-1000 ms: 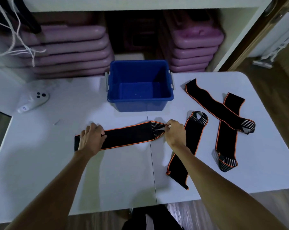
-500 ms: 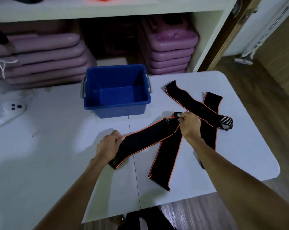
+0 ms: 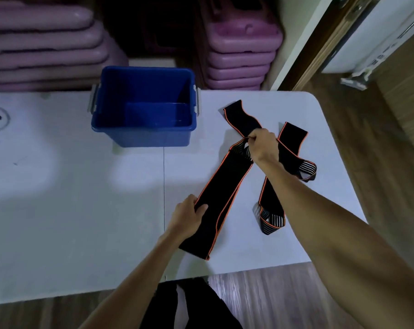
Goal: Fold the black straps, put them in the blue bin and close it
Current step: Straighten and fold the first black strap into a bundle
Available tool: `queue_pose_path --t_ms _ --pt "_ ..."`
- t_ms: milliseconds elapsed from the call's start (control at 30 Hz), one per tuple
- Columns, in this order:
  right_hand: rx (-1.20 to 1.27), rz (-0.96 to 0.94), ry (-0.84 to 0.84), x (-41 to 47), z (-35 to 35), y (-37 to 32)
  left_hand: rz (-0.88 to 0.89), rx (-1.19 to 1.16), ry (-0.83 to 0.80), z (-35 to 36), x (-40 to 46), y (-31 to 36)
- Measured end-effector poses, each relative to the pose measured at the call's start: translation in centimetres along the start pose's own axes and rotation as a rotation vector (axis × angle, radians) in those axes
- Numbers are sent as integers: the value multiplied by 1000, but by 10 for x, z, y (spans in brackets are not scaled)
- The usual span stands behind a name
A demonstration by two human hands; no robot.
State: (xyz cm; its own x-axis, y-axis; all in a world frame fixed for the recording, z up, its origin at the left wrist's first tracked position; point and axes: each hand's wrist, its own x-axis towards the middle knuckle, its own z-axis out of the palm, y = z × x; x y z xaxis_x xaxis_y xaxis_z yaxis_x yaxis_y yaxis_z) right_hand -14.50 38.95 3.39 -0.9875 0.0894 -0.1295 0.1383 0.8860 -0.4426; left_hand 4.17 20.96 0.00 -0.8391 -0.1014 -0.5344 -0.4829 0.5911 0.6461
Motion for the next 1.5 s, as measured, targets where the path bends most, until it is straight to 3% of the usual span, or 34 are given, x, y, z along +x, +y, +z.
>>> queue_pose_path --t_ms 467,700,1167,1367,1500 --pt "-35 -131 -63 -19 14 13 -110 364 118 6 -26 -2" --pt "-56 -115 -165 -20 26 14 -169 517 40 -1 -24 -18" --pt "-52 -72 -223 -26 30 8 -248 164 -38 -9 -32 -21" --pt "-158 -202 -59 -44 34 -11 -246 109 -69 -29 -32 -31" --pt "-172 -261 -95 -64 37 -19 -219 137 -119 -34 -32 -34"
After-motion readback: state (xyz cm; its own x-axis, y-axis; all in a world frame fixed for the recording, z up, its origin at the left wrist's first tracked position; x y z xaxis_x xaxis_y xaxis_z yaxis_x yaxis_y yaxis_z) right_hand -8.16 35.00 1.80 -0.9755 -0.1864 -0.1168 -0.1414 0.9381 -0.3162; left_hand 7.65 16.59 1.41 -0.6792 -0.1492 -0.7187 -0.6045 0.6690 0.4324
